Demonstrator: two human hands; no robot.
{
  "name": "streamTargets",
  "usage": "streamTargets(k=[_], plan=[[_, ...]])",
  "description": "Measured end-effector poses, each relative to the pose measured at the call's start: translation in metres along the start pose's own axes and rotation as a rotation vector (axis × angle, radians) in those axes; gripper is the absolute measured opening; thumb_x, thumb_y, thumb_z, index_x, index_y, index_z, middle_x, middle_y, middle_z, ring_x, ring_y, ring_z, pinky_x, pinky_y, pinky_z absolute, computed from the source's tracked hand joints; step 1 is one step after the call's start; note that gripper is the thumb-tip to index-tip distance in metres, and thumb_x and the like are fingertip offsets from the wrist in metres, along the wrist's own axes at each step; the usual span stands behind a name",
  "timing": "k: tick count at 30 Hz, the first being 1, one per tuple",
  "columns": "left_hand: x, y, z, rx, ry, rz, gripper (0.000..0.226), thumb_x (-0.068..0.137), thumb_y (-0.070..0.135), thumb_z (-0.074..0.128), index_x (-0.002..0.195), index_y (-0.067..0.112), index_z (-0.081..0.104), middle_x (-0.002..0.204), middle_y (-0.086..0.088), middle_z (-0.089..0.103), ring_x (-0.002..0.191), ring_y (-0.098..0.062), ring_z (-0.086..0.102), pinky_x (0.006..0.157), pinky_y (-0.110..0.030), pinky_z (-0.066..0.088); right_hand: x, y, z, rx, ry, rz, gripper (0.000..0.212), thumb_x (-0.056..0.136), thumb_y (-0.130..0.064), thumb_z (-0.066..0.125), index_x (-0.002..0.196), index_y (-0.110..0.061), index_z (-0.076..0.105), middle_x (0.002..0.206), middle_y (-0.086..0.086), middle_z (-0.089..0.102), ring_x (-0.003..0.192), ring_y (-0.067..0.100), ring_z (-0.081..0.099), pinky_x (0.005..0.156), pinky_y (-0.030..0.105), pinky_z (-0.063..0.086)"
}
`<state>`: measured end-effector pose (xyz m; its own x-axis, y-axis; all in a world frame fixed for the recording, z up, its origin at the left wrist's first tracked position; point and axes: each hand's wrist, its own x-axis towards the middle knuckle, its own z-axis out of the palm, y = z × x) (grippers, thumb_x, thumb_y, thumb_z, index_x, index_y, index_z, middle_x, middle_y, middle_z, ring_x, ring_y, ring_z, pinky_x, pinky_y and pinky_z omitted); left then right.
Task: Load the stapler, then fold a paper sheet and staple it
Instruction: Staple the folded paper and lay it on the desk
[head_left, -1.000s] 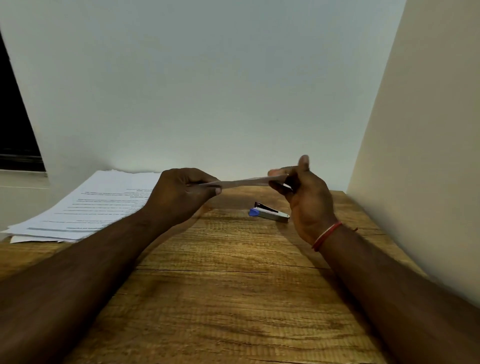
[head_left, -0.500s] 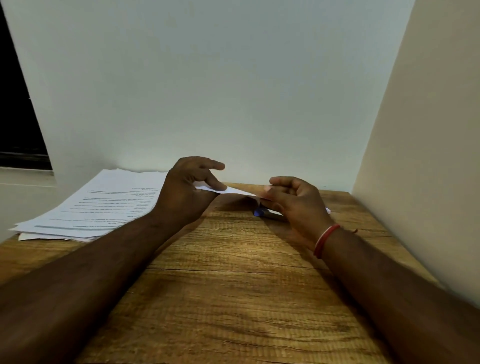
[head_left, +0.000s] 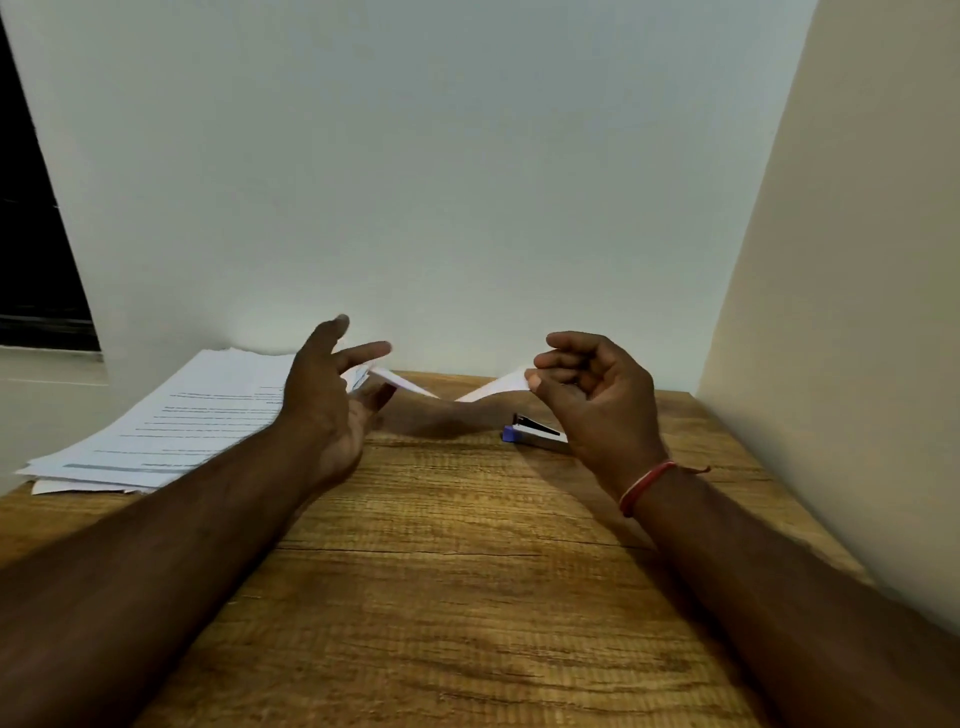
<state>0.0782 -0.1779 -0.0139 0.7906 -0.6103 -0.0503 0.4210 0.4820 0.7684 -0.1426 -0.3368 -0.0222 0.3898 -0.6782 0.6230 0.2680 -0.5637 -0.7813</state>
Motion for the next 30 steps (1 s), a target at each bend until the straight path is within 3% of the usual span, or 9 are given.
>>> streamTargets(k=[2,4,8,13,16,19,22,26,30], plan=[[0.007,0.001,-0.004,0.052,-0.021,-0.082,0.068,0.087,0.046,0.092,0.135,0.005,0.068,0.125,-0.017,0.073,0.107,-0.036,0.08,0.1,-0.053,0.065,-0.001,-0.002,0.001,0.025,-0.005,-0.021,0.04,0.09,0.002,0.087,0.125,-0.011,0.073,0.109,0.008,0.081,0.101,0.02,0.081,0.093,0.033,0.066],[0.009,-0.001,-0.006,0.095,-0.074,-0.1,0.068,0.083,0.033,0.097,0.139,0.006,0.068,0.124,-0.016,0.08,0.11,-0.033,0.082,0.102,-0.053,0.065,-0.003,-0.004,0.003,0.036,-0.022,-0.038,0.04,0.09,0.004,0.085,0.125,-0.01,0.073,0.111,0.008,0.08,0.104,0.021,0.081,0.094,0.034,0.066],[0.002,-0.008,-0.009,0.116,-0.284,-0.171,0.061,0.091,0.008,0.085,0.148,0.001,0.065,0.142,-0.022,0.074,0.129,-0.04,0.075,0.117,-0.058,0.054,-0.005,-0.005,0.002,0.02,-0.042,-0.059,0.044,0.09,0.006,0.084,0.127,-0.013,0.072,0.118,0.004,0.08,0.113,0.016,0.079,0.092,0.038,0.068],[-0.005,-0.013,-0.003,0.215,-0.241,-0.093,0.05,0.089,-0.001,0.081,0.138,0.003,0.07,0.13,-0.019,0.08,0.12,-0.038,0.079,0.106,-0.06,0.061,0.004,-0.001,0.001,0.062,0.084,0.016,0.07,0.084,0.006,0.088,0.145,-0.019,0.061,0.141,-0.006,0.069,0.13,0.006,0.068,0.089,0.031,0.067],[-0.008,-0.013,-0.003,0.293,-0.225,-0.003,0.045,0.091,-0.001,0.083,0.135,0.005,0.073,0.126,-0.015,0.083,0.116,-0.035,0.081,0.101,-0.055,0.063,0.007,0.001,-0.005,0.12,0.129,0.195,0.064,0.084,-0.002,0.092,0.139,-0.02,0.066,0.131,-0.005,0.073,0.114,0.008,0.076,0.084,0.026,0.066],[-0.016,-0.009,-0.004,0.35,-0.244,0.039,0.053,0.086,0.006,0.09,0.136,0.007,0.073,0.126,-0.014,0.083,0.117,-0.036,0.08,0.102,-0.057,0.064,0.006,0.002,-0.007,0.156,0.048,0.298,0.041,0.092,-0.006,0.087,0.129,-0.014,0.072,0.101,0.007,0.082,0.087,0.02,0.083,0.073,0.028,0.066],[-0.021,-0.01,-0.004,0.474,-0.292,0.116,0.05,0.086,0.011,0.092,0.134,0.01,0.076,0.124,-0.011,0.084,0.115,-0.032,0.082,0.1,-0.051,0.065,0.006,0.005,-0.007,0.108,-0.018,0.328,0.022,0.096,-0.01,0.084,0.116,-0.015,0.077,0.09,0.0,0.084,0.093,0.023,0.083,0.076,0.032,0.067],[-0.024,-0.014,-0.001,0.616,-0.314,0.119,0.052,0.08,0.015,0.097,0.127,0.017,0.077,0.114,-0.003,0.087,0.105,-0.024,0.084,0.092,-0.048,0.067,0.009,0.007,-0.011,0.117,0.002,0.336,0.015,0.098,-0.01,0.082,0.111,-0.007,0.078,0.097,0.008,0.085,0.092,0.025,0.082,0.081,0.038,0.068],[-0.024,-0.012,0.003,0.714,-0.272,0.224,0.043,0.074,0.015,0.101,0.11,0.019,0.078,0.095,0.005,0.087,0.086,-0.01,0.084,0.069,-0.028,0.067,0.012,0.006,-0.016,0.071,0.001,0.306,0.005,0.099,-0.008,0.08,0.101,-0.007,0.076,0.08,-0.001,0.08,0.061,0.015,0.071,0.053,0.032,0.06]])
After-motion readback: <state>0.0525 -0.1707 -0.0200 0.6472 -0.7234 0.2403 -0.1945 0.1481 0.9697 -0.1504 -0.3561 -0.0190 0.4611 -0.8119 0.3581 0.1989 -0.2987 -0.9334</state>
